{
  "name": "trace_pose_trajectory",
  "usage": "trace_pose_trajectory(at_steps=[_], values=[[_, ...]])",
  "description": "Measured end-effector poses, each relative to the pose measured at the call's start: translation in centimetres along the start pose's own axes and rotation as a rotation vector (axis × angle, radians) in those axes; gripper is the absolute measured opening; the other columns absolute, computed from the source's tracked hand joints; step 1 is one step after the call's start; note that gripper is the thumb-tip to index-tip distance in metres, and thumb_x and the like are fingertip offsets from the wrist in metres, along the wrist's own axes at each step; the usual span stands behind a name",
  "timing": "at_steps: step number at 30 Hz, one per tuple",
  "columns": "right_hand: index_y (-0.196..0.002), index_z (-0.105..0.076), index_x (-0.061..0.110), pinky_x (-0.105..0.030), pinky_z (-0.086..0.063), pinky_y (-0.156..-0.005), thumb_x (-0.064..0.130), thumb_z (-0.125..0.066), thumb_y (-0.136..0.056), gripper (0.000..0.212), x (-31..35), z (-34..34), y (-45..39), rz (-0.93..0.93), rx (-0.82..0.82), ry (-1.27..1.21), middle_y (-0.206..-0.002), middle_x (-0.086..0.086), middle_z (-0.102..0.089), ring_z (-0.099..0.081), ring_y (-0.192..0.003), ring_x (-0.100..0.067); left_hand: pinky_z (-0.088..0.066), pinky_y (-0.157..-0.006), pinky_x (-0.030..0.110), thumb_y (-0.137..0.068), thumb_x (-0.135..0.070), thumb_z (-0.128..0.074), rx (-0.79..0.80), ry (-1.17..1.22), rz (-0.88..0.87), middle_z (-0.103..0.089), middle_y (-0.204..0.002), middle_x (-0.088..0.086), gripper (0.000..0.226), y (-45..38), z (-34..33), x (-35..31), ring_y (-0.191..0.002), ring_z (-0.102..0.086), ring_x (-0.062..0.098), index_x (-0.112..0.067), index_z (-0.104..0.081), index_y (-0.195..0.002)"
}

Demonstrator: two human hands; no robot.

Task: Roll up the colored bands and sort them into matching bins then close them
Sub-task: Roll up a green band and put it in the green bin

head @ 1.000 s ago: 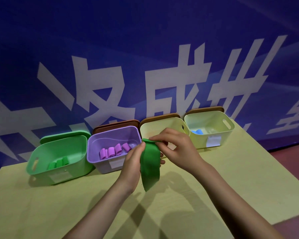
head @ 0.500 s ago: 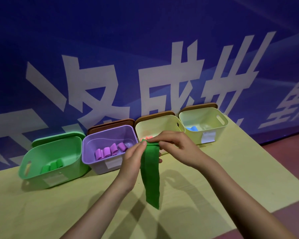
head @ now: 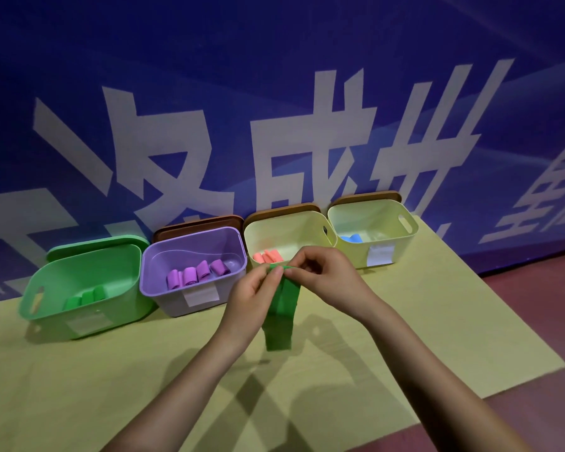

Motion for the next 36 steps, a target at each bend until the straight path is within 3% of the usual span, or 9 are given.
trace_pose_trajectory(at_steps=[3,7,10,14,18,22,28,32,36], values=[[-0.073,-0.064,0.011,-0.016,-0.034,-0.053,0.009,-0.070,-0.084,0.013,-0.2,-0.1,0.3,0.001,0.029,0.027,-0.059,0.003,-0.050,-0.039,-0.053,-0.006,-0.036,-0.058,0.035,-0.095,-0.033,-0.050,-0.051,-0.051,-0.037,-0.049,-0.063,0.009,0.028,0.2,0.0,0.1,-0.062,-0.048,0.019,-0.024,-0.061,-0.071],[-0.071,-0.063,0.014,-0.017,-0.032,-0.053,0.011,-0.071,-0.084,0.016,-0.7,0.1,0.4,0.011,0.011,0.031,-0.054,0.011,-0.047,-0.038,-0.053,-0.005,-0.035,-0.057,0.031,-0.100,-0.019,-0.047,-0.106,-0.065,-0.049,-0.053,-0.062,0.001,0.035,0.6,-0.3,0.2,-0.061,-0.049,0.016,-0.032,-0.065,-0.073],[-0.067,-0.060,0.022,-0.015,-0.032,-0.053,0.011,-0.071,-0.083,0.023,-0.4,0.5,0.4,0.050,-0.027,0.063,-0.051,0.014,-0.049,-0.039,-0.051,-0.003,-0.043,-0.062,0.034,-0.100,-0.021,-0.047,-0.142,-0.016,-0.062,-0.062,-0.068,0.001,0.027,0.6,-0.6,0.0,-0.068,-0.057,0.021,-0.028,-0.068,-0.084],[-0.068,-0.061,0.024,-0.015,-0.038,-0.056,0.011,-0.071,-0.083,0.022,0.2,1.0,0.2,0.081,-0.061,0.063,-0.061,0.011,-0.055,-0.046,-0.056,-0.004,-0.048,-0.075,0.060,-0.087,-0.048,-0.052,-0.152,0.122,-0.030,-0.056,-0.083,0.034,0.050,-0.1,-0.8,0.4,-0.081,-0.055,0.049,0.001,-0.062,-0.088],[-0.074,-0.066,0.017,-0.039,-0.050,-0.066,0.010,-0.069,-0.083,0.012,-0.1,1.8,-0.6,0.099,-0.107,0.085,-0.074,-0.005,-0.066,-0.058,-0.069,-0.026,-0.045,-0.098,0.057,-0.097,-0.028,-0.051,-0.138,0.273,0.147,-0.071,-0.098,0.016,0.025,-0.8,-1.2,1.6,-0.101,-0.064,0.038,-0.019,-0.073,-0.094],[-0.077,-0.067,0.014,-0.045,-0.050,-0.071,0.009,-0.068,-0.082,0.008,-0.4,1.8,-1.0,0.141,-0.113,0.097,-0.077,-0.003,-0.066,-0.060,-0.073,-0.026,-0.044,-0.097,0.053,-0.095,-0.015,-0.050,-0.059,0.396,0.275,-0.072,-0.093,0.013,0.023,-1.2,-2.1,2.6,-0.093,-0.064,0.030,-0.013,-0.073,-0.093],[-0.088,-0.071,0.022,-0.031,-0.053,-0.072,0.005,-0.067,-0.084,0.018,-0.8,1.9,-2.1,0.147,-0.066,0.055,-0.082,0.007,-0.068,-0.062,-0.075,-0.014,-0.059,-0.068,0.033,-0.096,-0.015,-0.050,-0.090,0.495,0.289,-0.069,-0.097,0.020,0.024,-2.6,-1.5,3.1,-0.079,-0.069,0.022,0.000,-0.064,-0.107],[-0.092,-0.074,0.017,-0.015,-0.047,-0.070,0.001,-0.067,-0.084,0.020,-0.9,2.5,-3.0,0.224,-0.104,0.076,-0.084,0.013,-0.066,-0.061,-0.077,-0.004,-0.057,-0.069,0.029,-0.098,-0.013,-0.045,-0.083,0.617,0.327,-0.069,-0.094,0.019,0.025,-3.3,-1.8,3.0,-0.080,-0.069,0.024,0.002,-0.060,-0.112],[-0.097,-0.075,0.014,-0.019,-0.048,-0.071,0.002,-0.066,-0.084,0.019,-0.8,2.6,-3.7,0.369,-0.099,0.230,-0.084,0.004,-0.064,-0.058,-0.077,-0.007,-0.057,-0.071,0.028,-0.100,-0.009,-0.040,-0.066,0.637,0.355,-0.072,-0.090,0.015,0.025,-4.2,-2.1,3.3,-0.083,-0.069,0.025,0.001,-0.060,-0.110]])
Point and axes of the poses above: each hand's wrist, its own y-axis away from the middle knuckle, its own z-axis out of the back of the hand, x = y × z, the point moved 8 cm from there along -y, towards the middle knuckle
